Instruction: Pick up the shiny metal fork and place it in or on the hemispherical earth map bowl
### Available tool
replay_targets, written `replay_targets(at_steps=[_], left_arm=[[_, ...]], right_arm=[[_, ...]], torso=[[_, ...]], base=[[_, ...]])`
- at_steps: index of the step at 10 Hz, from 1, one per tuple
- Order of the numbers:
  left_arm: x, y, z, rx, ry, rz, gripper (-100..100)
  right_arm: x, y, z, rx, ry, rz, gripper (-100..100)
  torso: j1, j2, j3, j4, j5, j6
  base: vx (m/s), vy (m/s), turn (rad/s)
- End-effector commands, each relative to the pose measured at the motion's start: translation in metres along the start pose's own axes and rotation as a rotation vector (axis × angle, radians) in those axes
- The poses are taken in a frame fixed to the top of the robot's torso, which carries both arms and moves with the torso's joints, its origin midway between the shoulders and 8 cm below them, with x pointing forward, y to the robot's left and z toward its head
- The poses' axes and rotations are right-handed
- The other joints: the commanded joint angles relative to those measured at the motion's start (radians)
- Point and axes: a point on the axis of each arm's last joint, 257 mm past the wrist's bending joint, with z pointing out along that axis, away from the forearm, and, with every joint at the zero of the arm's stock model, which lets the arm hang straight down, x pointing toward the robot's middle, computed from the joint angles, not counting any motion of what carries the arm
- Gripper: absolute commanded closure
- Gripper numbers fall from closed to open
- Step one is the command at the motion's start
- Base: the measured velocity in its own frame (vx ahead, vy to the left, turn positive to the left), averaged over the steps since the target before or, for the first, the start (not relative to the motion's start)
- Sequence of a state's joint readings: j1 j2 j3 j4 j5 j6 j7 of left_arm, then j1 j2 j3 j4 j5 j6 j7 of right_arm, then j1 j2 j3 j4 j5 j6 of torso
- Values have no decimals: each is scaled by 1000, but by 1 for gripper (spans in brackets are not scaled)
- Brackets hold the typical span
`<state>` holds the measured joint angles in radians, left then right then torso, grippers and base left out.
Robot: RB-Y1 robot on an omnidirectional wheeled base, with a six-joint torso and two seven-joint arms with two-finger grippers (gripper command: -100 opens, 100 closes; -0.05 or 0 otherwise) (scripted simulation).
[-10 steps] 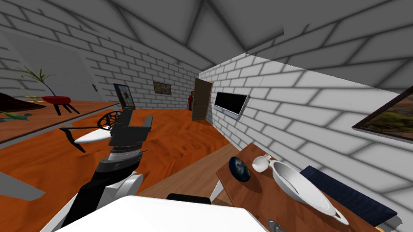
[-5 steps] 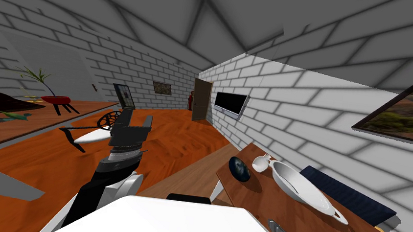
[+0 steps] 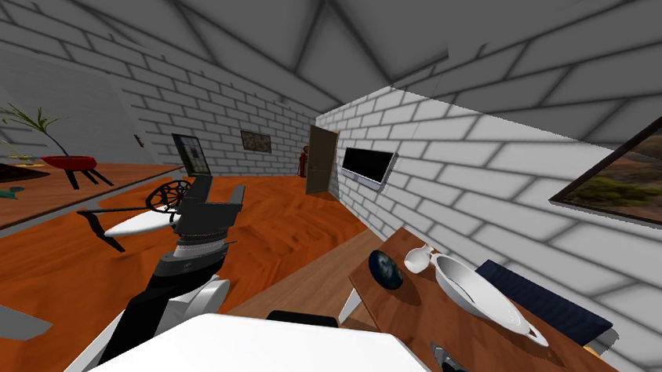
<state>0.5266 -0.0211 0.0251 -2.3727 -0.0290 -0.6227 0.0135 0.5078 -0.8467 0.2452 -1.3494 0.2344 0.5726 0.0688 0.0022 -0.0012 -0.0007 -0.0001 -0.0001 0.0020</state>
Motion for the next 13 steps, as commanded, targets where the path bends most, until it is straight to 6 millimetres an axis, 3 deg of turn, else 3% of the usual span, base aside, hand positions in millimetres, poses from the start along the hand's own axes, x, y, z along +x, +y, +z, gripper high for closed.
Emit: replay_targets(at_steps=[1,11,12,13], left_arm=[[0,0,0,0,0,0,0],[0,0,0,0,0,0,0],[0,0,0,0,0,0,0],[0,0,0,0,0,0,0]], right_arm=[[-8,-4,5,16,-7,54,-100],[-25,-25,30,86,-24,316,-100],[-25,-26,30,87,-24,321,0],[-23,-25,34,89,-25,323,-100]], torso=[[0,0,0,0,0,0],[1,1,1,0,0,0],[-1,2,1,0,0,0],[-2,2,1,0,0,0]], base=[[26,56,-66],[12,65,-57],[0,6,2],[2,-16,18]])
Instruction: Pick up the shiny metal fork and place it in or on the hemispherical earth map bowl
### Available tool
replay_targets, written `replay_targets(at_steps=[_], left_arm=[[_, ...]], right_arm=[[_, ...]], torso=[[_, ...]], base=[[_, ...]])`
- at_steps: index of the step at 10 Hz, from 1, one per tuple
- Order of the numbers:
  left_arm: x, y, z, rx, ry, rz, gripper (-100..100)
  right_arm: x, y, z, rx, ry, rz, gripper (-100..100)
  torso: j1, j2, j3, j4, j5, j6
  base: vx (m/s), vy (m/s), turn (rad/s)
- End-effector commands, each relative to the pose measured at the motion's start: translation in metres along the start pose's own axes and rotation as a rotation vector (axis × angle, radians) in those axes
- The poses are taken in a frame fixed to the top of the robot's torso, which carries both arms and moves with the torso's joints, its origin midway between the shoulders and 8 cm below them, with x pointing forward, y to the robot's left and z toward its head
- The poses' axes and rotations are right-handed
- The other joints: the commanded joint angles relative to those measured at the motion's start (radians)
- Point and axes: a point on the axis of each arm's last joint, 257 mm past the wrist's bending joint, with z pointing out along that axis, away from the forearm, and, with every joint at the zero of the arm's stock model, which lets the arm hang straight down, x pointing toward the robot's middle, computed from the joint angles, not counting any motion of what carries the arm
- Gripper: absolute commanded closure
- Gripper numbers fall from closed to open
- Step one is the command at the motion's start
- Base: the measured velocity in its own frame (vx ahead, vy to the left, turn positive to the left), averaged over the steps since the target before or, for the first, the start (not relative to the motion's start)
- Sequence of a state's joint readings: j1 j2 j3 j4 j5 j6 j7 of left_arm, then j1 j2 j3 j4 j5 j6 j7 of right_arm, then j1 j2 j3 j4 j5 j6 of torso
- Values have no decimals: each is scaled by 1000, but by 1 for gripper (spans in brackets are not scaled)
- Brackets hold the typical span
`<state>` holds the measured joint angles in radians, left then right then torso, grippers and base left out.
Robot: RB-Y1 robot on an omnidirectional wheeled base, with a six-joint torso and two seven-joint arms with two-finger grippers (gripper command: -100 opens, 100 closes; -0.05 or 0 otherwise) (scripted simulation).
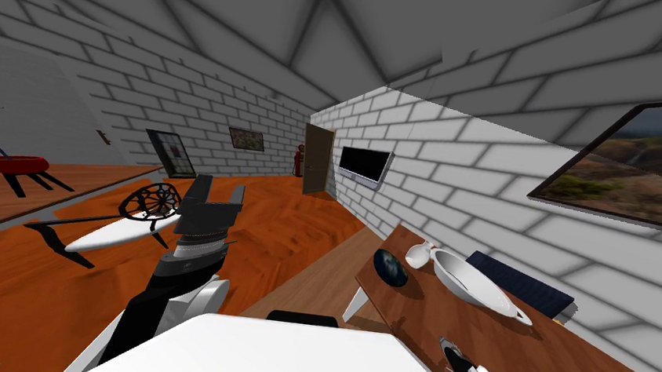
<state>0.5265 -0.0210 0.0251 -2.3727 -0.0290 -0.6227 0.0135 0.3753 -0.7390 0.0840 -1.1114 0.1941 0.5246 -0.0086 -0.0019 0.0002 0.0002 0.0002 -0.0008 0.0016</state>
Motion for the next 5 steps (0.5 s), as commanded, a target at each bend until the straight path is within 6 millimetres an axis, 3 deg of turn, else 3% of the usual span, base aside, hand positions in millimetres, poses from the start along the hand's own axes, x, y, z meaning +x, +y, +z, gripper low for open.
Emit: replay_targets(at_steps=[1,5], left_arm=[[0,0,0,0,0,0,0],[0,0,0,0,0,0,0]], right_arm=[[2,0,3,1,-1,1,-100],[6,1,8,4,0,4,-100]], torso=[[0,0,0,0,0,0],[-2,0,0,0,0,0]], base=[[0,-32,24],[-2,-34,17]])
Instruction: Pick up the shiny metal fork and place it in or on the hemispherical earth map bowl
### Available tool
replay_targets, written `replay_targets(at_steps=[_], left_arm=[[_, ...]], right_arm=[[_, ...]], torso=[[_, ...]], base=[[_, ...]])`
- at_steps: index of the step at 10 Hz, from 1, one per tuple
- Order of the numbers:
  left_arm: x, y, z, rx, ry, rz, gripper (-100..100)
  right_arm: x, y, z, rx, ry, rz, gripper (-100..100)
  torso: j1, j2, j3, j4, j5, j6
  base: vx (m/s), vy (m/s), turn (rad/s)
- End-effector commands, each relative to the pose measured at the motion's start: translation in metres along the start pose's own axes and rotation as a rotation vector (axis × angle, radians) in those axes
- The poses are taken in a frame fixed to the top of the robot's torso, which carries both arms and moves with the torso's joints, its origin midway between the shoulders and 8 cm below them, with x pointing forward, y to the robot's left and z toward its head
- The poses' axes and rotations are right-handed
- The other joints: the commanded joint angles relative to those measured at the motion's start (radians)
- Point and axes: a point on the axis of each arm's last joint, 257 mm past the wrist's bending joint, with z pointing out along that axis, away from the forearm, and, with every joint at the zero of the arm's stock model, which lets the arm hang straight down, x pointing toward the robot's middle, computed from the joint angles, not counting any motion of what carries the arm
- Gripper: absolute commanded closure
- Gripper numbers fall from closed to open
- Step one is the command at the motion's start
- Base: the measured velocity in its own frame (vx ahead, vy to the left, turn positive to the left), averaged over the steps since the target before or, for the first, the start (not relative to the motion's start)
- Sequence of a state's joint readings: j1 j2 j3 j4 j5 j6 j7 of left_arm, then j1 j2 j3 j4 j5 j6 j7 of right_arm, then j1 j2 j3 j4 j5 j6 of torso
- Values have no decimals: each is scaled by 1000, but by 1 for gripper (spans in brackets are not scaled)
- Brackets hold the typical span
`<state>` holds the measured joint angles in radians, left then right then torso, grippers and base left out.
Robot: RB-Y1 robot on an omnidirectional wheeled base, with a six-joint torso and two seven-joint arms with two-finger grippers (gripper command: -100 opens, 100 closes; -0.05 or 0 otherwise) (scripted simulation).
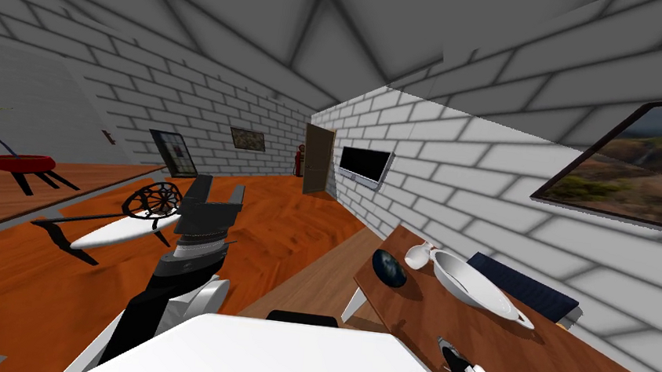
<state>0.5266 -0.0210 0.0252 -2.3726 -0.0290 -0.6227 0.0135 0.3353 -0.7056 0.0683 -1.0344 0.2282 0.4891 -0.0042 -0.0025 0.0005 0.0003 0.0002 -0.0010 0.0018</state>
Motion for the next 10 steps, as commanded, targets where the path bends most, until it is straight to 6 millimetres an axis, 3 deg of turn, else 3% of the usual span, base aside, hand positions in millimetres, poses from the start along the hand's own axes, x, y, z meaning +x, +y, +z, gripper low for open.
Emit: replay_targets(at_steps=[1,5,6,7,10], left_arm=[[0,0,0,0,0,0,0],[0,0,0,0,0,0,0],[0,0,0,0,0,0,0],[0,0,0,0,0,0,0],[0,0,0,0,0,0,0]], right_arm=[[0,0,0,0,0,0,100],[0,0,0,0,-1,-4,100],[0,0,0,0,-1,-4,0],[-3,-1,-4,-2,-1,-2,100],[-7,-1,-9,-5,0,-5,100]], torso=[[0,0,0,0,0,0],[0,-1,-1,0,-1,0],[0,-1,-1,0,-1,0],[0,-1,-1,0,-1,0],[3,-1,0,0,0,0]], base=[[0,0,0],[0,0,0],[0,0,0],[3,23,-23],[3,43,-27]])
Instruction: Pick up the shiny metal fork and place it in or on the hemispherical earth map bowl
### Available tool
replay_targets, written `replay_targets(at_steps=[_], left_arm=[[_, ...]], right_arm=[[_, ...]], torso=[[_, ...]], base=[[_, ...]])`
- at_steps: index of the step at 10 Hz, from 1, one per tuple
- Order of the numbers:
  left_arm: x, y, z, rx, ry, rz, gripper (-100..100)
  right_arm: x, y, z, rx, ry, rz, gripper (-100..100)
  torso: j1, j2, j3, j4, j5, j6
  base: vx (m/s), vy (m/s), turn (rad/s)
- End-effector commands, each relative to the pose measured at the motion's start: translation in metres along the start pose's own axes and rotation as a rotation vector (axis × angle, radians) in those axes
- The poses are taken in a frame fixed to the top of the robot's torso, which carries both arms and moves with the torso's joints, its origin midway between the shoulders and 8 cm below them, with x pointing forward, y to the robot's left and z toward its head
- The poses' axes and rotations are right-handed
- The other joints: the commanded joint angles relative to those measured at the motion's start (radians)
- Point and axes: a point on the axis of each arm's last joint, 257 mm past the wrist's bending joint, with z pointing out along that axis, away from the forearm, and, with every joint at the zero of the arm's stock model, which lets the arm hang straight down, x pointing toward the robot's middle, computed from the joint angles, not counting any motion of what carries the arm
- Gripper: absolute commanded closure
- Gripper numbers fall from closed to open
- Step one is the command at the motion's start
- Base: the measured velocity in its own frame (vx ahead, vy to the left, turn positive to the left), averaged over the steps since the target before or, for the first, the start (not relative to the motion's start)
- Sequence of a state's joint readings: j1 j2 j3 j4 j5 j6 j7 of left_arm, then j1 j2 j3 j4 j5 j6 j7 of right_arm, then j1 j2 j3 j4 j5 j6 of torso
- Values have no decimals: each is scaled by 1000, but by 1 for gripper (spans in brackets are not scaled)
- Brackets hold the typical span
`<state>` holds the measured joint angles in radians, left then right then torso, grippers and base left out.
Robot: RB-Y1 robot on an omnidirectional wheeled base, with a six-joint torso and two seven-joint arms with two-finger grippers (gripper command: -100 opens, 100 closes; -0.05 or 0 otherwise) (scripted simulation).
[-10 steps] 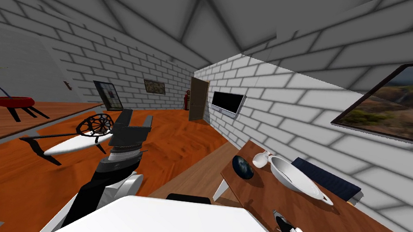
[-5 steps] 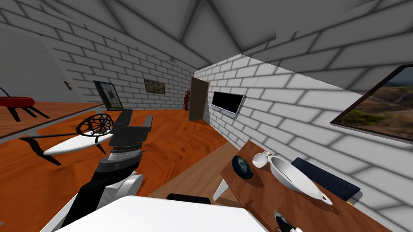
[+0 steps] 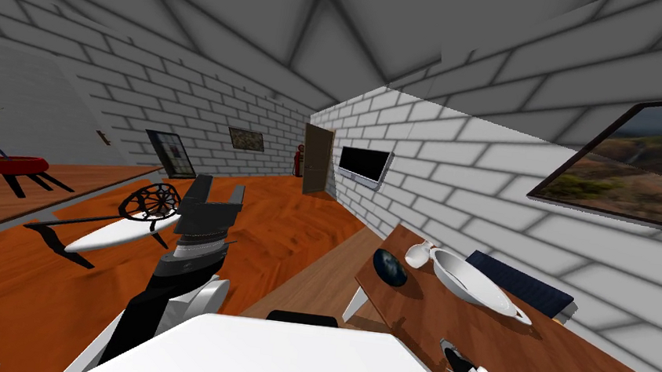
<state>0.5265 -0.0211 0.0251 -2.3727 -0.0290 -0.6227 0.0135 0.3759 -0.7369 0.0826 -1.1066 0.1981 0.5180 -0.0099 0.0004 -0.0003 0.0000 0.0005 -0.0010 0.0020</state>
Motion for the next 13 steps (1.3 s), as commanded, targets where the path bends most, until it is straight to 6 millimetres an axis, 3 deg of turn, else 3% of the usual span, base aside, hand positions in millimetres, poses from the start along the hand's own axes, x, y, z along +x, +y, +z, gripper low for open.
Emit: replay_targets(at_steps=[1,2,3,7,13], left_arm=[[0,0,0,0,0,0,0],[0,0,0,0,0,0,0],[0,0,0,0,0,0,0],[0,0,0,0,0,0,0],[0,0,0,0,0,0,0]], right_arm=[[0,0,0,0,0,0,100],[0,0,0,1,0,0,0],[-17,7,-3,-6,-21,4,100],[-58,28,-11,-30,-75,8,100],[-134,78,-40,-96,-183,7,100]], torso=[[0,0,0,0,0,0],[-1,0,0,0,0,0],[-2,0,0,0,0,0],[3,-3,-1,0,2,-1],[6,-3,-1,1,3,-1]], base=[[-1,14,-4],[0,0,0],[27,27,-56],[46,64,-52],[51,88,-65]])
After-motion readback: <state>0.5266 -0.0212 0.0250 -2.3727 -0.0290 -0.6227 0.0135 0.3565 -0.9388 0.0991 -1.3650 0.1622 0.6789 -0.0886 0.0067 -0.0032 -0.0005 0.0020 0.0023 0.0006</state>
